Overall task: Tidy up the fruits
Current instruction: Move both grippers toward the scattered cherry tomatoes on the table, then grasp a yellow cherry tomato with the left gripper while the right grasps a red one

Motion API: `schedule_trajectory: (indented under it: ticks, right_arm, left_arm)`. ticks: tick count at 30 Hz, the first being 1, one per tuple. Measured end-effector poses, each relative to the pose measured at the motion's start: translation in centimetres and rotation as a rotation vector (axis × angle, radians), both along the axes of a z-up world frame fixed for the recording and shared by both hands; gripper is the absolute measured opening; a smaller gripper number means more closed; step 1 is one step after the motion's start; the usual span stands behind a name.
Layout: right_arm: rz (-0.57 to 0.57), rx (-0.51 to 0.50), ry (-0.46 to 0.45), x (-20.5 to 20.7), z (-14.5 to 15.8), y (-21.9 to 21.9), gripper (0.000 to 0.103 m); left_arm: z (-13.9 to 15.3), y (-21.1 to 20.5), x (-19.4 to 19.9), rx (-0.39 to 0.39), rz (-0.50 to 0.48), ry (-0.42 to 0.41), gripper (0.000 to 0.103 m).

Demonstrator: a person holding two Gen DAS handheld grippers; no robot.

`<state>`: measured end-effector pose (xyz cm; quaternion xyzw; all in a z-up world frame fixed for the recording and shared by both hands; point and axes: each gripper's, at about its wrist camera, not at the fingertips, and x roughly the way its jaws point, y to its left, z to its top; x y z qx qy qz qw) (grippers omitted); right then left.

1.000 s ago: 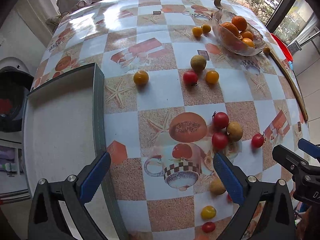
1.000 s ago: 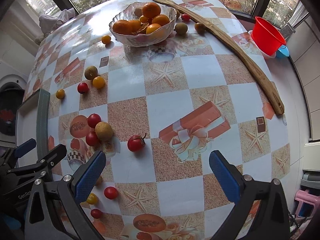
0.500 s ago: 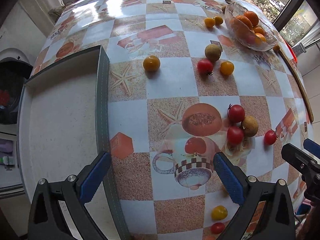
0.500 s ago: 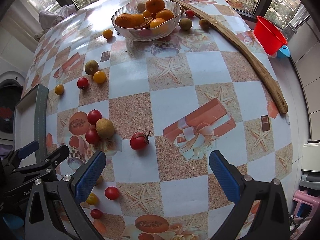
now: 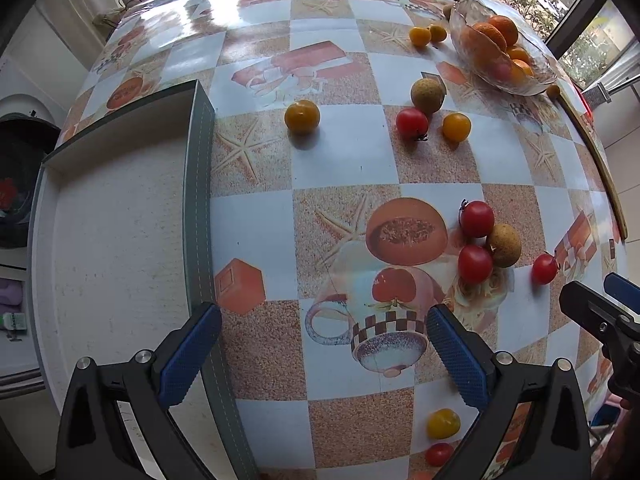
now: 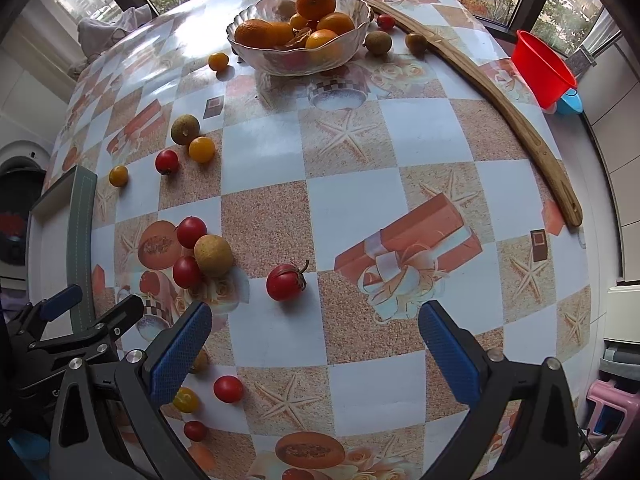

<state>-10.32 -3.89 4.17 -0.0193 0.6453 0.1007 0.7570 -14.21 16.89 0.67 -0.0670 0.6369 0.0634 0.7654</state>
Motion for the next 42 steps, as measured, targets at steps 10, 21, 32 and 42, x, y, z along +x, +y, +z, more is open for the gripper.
schedule_trajectory:
  ticks: [10, 21, 32, 42]
  right_arm:
    - [0.0, 0.0, 0.0, 0.0, 0.0, 0.1, 0.103]
    - [0.002, -0.002, -0.003, -0.2, -0.1, 0.7, 0.103]
    - [0.002, -0.002, 0.0, 0.0, 0.1, 0.7, 0.103]
    - [0.004, -0.025, 0.006, 0.2, -0.7, -0.1, 0.103]
  left_arm:
    - [-0.2, -0.1, -0.1, -0.001, 0.006, 0.003, 0.103]
    - [-0.6, 0.1, -0.2, -0.001, 0.004, 0.004, 0.103]
    - [-0.7, 0.1, -0.1, 0.002, 0.005, 0.005, 0.103]
    - [-0.4, 0.5, 2.1, 0.05, -0.02, -0.039, 0.103]
